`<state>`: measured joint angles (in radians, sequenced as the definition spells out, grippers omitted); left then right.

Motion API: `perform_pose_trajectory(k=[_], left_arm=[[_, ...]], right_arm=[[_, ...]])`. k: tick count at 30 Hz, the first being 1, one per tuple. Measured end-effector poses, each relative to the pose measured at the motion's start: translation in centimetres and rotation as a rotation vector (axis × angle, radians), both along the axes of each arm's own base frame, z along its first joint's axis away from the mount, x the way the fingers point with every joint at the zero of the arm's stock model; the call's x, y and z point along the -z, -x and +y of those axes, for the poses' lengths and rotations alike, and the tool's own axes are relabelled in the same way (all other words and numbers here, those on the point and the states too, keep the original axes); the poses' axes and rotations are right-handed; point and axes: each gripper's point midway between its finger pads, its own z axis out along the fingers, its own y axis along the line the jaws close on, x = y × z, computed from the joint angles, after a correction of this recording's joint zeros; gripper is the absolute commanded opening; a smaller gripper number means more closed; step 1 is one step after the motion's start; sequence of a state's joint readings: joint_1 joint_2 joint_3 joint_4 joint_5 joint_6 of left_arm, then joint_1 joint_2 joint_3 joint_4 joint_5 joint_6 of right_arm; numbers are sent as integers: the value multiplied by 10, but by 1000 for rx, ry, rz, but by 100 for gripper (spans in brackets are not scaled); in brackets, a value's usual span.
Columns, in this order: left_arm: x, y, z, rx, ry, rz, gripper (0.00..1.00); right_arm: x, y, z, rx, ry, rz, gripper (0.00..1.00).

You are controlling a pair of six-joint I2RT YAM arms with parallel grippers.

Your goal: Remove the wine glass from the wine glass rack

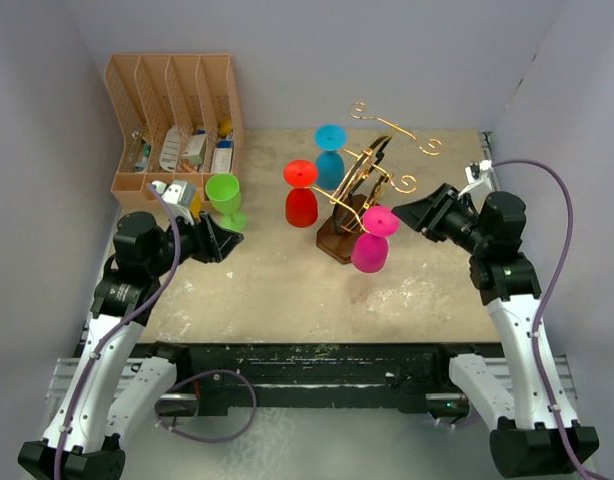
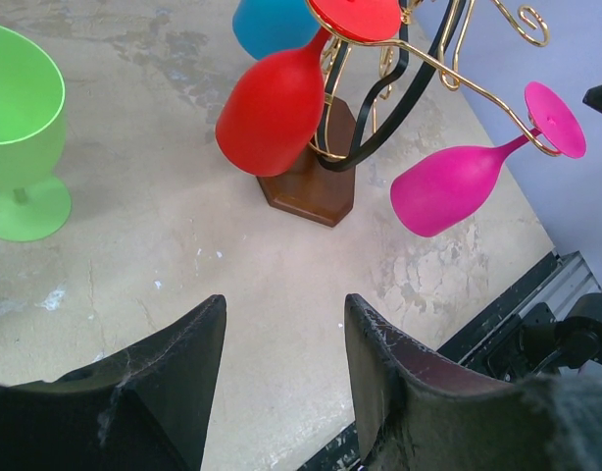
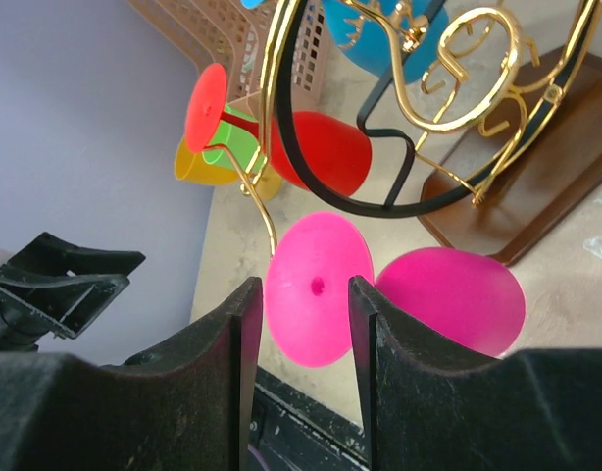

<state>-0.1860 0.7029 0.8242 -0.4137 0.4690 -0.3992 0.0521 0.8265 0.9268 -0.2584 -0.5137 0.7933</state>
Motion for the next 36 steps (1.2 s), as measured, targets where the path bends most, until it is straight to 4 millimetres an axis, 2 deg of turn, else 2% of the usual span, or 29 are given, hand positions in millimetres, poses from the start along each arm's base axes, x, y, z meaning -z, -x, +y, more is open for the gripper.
perform_pose_trajectory(k=[12,21,36], left_arm=[[2,4,1,0,-2,10,55],[2,4,1,0,-2,10,55],[3,3,1,0,-3,15,55]], right_arm=[[8,22,-8,50,10,45,42],[36,20,-2,29,-26,129,41],[29,13,10,-47,-60,106,38]])
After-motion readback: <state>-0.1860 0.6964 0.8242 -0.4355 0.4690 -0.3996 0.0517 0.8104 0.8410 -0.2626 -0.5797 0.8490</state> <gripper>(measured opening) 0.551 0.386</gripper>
